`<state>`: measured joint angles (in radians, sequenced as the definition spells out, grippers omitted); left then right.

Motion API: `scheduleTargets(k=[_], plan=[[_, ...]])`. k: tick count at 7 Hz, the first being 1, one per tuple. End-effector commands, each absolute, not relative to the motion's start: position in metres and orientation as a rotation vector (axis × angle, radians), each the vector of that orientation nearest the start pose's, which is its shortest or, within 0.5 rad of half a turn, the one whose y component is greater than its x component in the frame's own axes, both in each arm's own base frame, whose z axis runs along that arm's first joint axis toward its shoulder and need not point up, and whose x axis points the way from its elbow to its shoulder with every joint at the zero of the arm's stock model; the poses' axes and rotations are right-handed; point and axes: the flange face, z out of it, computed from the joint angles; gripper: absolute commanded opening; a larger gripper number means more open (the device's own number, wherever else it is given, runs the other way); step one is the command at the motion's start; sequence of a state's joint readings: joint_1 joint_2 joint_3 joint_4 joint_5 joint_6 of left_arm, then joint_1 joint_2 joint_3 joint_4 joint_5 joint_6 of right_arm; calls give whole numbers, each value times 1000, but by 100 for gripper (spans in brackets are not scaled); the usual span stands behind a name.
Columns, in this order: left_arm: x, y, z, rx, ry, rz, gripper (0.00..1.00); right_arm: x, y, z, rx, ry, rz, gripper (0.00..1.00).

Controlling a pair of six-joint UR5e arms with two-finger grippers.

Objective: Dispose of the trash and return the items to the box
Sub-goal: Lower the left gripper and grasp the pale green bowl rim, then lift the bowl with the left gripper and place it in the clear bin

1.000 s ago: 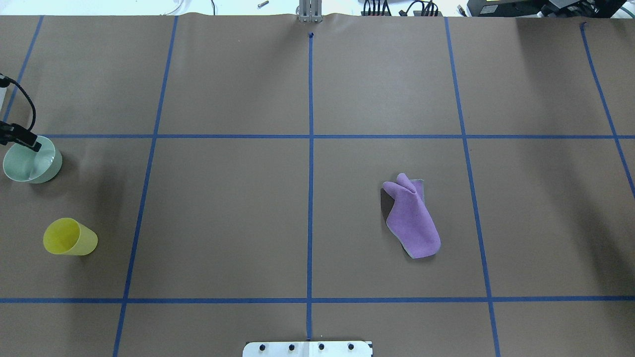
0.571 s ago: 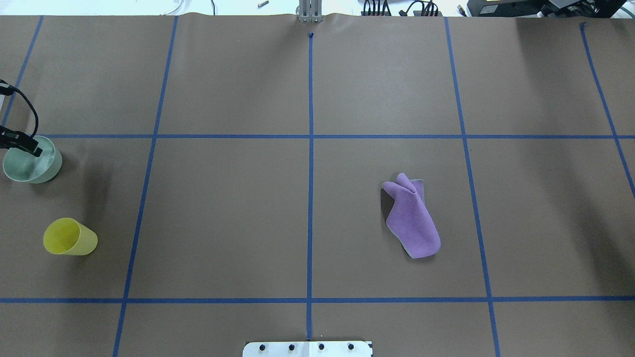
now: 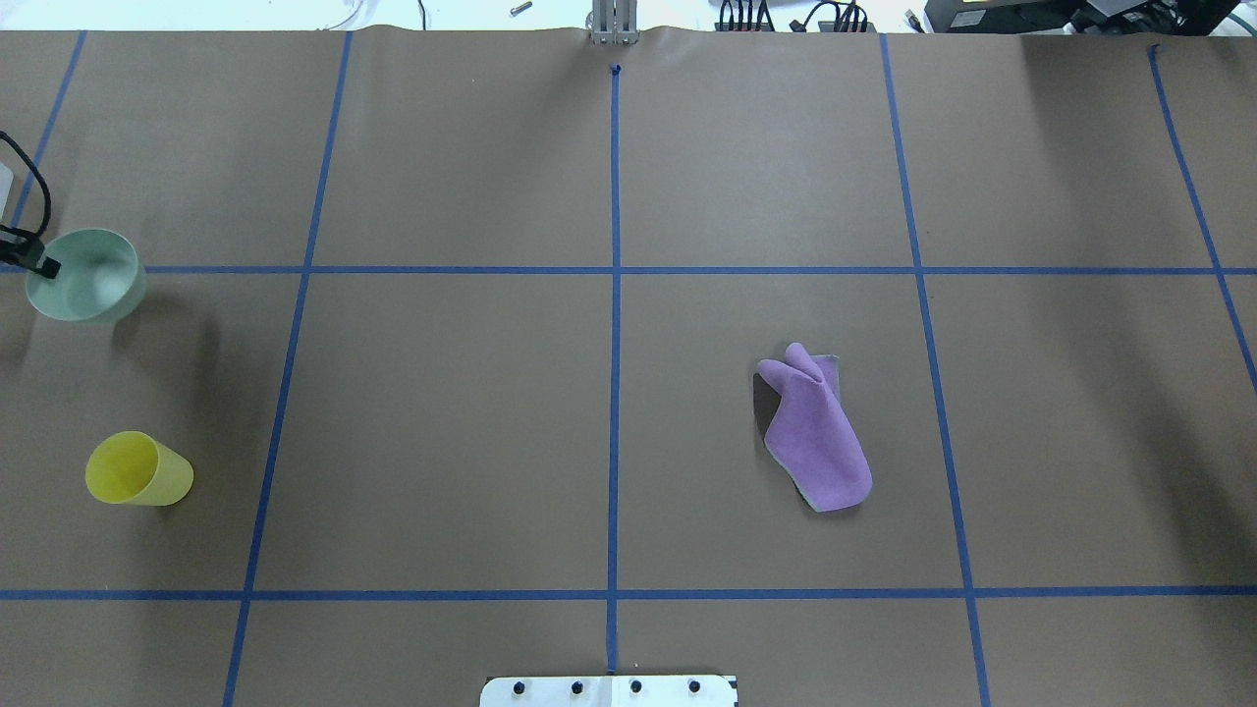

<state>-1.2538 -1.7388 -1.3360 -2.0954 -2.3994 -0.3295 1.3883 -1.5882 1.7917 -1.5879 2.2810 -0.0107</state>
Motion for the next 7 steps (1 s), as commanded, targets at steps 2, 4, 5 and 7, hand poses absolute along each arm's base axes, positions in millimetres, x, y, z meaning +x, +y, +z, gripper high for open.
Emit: scheduleTargets(k=[2,4,5,7], plan=[[17,-602,583,131,883,2,0,-22,-493,564,117,-723,-251,100],[-50,-635,600,95,824,13,0,-22,-494,565,115,-723,-250,100],[-80,-648,634,68,812,-4,0,-22,-494,565,115,-723,-250,100],[-98,-657,714,59,690,-7,0,-23,-496,563,120,-723,-254,100]])
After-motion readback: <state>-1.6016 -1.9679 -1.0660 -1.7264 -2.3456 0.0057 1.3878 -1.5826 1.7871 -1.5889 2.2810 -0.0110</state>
